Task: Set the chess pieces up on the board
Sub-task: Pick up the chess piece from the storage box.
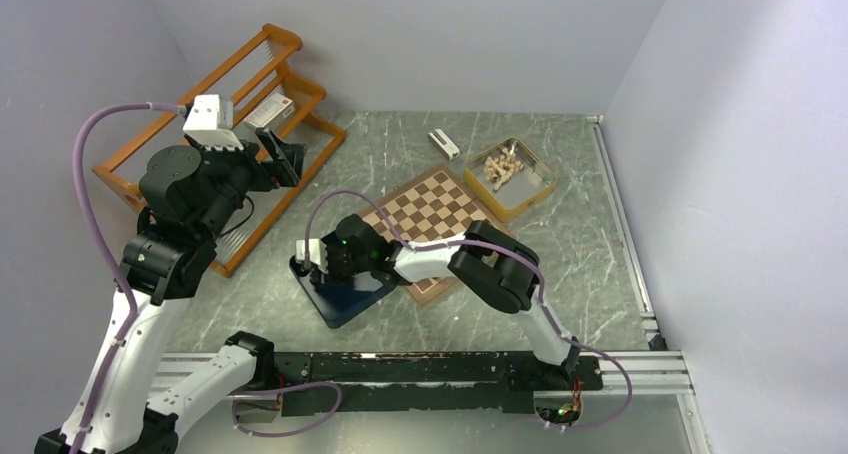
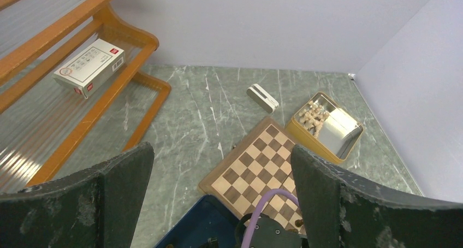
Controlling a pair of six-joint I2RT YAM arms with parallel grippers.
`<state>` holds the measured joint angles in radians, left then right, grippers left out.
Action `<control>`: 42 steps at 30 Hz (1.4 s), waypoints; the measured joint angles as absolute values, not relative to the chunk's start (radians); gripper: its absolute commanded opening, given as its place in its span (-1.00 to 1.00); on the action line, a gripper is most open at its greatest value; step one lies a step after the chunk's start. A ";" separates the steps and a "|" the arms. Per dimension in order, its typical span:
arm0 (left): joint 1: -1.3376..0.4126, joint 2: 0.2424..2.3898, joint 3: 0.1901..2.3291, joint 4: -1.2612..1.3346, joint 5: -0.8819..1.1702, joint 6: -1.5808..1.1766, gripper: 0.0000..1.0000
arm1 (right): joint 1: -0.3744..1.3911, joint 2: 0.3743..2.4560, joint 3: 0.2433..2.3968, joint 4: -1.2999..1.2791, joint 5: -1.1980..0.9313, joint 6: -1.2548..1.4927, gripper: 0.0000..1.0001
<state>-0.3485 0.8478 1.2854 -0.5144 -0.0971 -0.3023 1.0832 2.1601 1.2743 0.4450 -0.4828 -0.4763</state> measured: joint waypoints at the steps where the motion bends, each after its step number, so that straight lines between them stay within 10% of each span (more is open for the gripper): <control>1: -0.348 0.848 1.285 -0.515 -0.097 -0.302 0.99 | 1.083 2.163 1.278 0.435 -0.483 -0.478 -0.38; 16: -0.348 0.844 1.251 -0.514 -0.097 -0.302 0.99 | 1.082 2.175 1.298 0.398 -0.482 -0.492 -0.89; 42: -0.348 0.884 1.174 -0.495 -0.060 -0.276 0.99 | 0.941 1.742 0.974 0.590 -0.307 -0.193 -0.99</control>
<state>-0.3485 0.8841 1.1740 -0.4950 -0.0605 -0.2760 0.9405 1.7420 0.9745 0.5903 -0.3069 -0.1928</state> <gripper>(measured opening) 0.995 0.148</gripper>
